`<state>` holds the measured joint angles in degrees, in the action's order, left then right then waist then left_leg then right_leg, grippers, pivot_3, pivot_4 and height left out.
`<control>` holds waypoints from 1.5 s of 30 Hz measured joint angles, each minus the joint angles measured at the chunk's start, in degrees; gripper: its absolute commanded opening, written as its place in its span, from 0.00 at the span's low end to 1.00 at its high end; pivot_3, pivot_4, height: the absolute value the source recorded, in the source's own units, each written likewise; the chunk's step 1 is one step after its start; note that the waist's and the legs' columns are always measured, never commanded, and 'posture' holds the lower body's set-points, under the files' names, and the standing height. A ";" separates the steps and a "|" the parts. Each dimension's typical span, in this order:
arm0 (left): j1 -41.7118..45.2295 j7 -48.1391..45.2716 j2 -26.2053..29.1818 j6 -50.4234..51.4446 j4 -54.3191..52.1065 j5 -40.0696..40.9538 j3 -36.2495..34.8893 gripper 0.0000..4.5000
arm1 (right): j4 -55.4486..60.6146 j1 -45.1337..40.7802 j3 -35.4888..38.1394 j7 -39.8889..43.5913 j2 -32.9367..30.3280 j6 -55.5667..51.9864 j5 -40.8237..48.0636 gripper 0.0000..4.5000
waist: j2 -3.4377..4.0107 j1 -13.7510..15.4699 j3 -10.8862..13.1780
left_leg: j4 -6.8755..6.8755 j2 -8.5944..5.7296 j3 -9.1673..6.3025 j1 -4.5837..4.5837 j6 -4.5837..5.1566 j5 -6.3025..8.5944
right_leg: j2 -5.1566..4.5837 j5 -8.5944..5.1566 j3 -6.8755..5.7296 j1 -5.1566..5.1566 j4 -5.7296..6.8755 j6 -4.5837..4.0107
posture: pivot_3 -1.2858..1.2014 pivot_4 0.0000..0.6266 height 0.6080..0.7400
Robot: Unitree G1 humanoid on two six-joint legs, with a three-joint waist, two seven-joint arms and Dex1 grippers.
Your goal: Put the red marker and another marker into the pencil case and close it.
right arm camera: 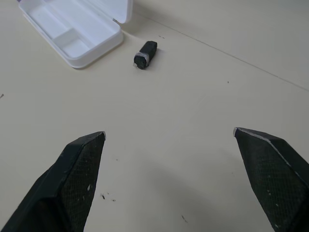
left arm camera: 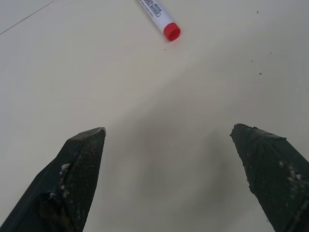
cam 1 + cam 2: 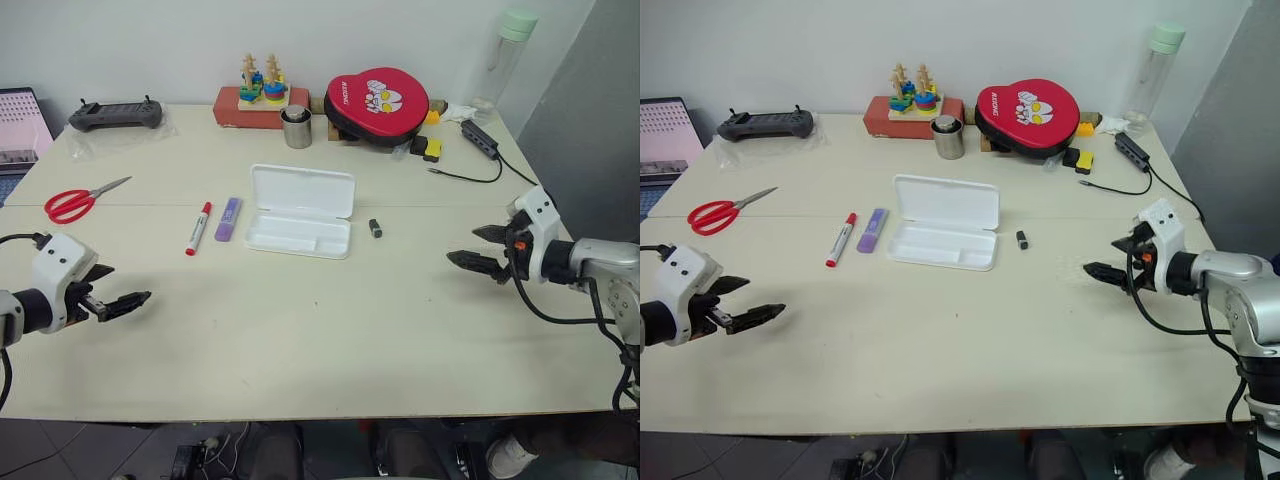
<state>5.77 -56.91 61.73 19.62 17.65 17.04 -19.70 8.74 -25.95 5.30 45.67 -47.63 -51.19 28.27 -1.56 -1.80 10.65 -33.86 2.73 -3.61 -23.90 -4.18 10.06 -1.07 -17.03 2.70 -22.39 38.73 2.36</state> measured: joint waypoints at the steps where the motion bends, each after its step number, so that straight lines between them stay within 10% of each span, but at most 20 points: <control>1: 0.00 0.00 0.00 0.02 0.00 0.04 -0.04 1.00 | 0.00 0.00 0.00 -0.04 0.06 -0.04 0.00 0.99 | 0.00 0.00 0.00 | 0.00 0.00 0.00 0.00 0.00 0.00 | 0.00 0.00 0.00 0.00 0.00 0.00 | 0.52 0.24 1.00; 30: -1.61 3.48 -3.49 -0.56 -2.06 -1.49 0.09 1.00 | 0.24 1.32 -0.58 3.11 0.51 1.00 0.19 0.99 | 0.02 -0.04 0.00 | -0.07 -0.01 0.04 0.03 0.00 0.00 | -0.01 0.04 0.02 0.01 0.12 0.05 | 0.52 0.24 1.00; 45: 11.98 14.26 -33.44 -0.11 -22.44 8.35 8.00 1.00 | -22.68 -20.14 -22.98 5.80 23.18 18.44 -13.76 0.99 | -0.11 -0.20 -0.06 | -0.56 -0.07 0.01 -0.02 -0.01 -0.03 | 0.06 0.44 0.17 0.14 0.23 0.14 | 0.52 0.24 1.00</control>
<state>17.75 -42.65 28.29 19.51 -4.78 25.38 -11.71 -13.94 -46.08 -17.68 51.47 -24.45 -32.75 14.52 -1.67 -2.01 10.58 -34.42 2.66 -3.60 -23.92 -4.19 10.03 -1.01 -16.58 2.87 -22.26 38.96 2.51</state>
